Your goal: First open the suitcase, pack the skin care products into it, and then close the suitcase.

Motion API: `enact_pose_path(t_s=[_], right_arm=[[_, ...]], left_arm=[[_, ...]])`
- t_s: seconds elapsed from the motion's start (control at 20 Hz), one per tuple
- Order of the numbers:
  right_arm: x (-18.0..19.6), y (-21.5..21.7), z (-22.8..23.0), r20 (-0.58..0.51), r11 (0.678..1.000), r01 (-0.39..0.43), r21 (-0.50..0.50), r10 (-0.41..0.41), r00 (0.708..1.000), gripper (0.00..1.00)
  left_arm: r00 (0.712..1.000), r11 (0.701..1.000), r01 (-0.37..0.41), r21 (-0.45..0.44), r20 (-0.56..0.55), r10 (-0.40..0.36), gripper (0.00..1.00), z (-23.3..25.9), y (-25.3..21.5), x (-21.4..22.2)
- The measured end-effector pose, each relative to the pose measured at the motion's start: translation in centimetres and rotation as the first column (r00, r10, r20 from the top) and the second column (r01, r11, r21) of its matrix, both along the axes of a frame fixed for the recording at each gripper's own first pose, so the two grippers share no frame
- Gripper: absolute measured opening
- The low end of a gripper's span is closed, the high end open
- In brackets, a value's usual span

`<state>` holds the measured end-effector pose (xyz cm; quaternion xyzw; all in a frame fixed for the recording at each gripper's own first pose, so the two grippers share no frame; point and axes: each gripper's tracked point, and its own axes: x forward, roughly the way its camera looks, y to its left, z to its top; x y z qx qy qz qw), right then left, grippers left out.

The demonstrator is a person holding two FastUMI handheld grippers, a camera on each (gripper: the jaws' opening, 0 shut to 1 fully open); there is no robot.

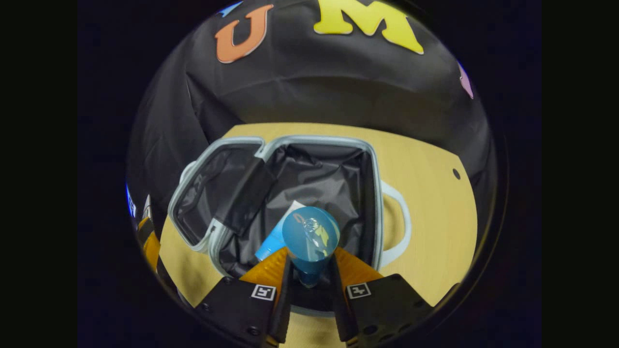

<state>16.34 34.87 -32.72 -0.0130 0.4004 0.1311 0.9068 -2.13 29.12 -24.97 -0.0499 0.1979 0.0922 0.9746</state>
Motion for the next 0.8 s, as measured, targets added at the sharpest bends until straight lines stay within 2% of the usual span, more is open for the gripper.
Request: enact_pose_path(t_s=[0.2,0.35,0.5,0.65,0.7,0.75,0.8], right_arm=[[3.2,0.6,-0.1,0.0,0.997,0.061,0.038,-0.061,0.998,0.36],[4.9,0.7,-1.6,-0.027,0.996,0.092,0.017,-0.092,0.995,0.36],[5.3,0.7,-3.5,-0.062,0.995,0.102,-0.009,-0.103,0.993,0.37],[5.4,0.5,-4.0,-0.077,0.99,0.14,-0.01,-0.141,0.987,0.34],[5.4,0.5,-4.1,-0.08,0.99,0.14,-0.015,-0.141,0.987,0.36],[5.4,0.5,-4.1,-0.082,0.99,0.137,-0.024,-0.138,0.987,0.34],[5.4,0.5,-4.1,-0.076,0.991,0.134,-0.032,-0.136,0.988,0.38]], left_arm=[[0.998,0.998,-0.066,-0.013,-0.021,0.066,0.98,-0.9,2.6,-1.5],[0.995,0.995,-0.099,-0.007,-0.028,0.099,0.98,-1.0,4.3,-1.9],[0.989,0.991,-0.131,-0.002,-0.067,0.131,0.98,-2.2,6.1,-2.4],[0.984,0.986,-0.162,-0.049,-0.081,0.158,0.98,-3.0,7.3,-2.2],[0.982,0.983,-0.174,-0.058,-0.083,0.169,0.98,-3.1,8.0,-2.2],[0.981,0.981,-0.182,-0.069,-0.083,0.176,0.98,-3.3,8.5,-2.2],[0.979,0.978,-0.193,-0.078,-0.082,0.186,0.98,-3.3,9.2,-2.0]])
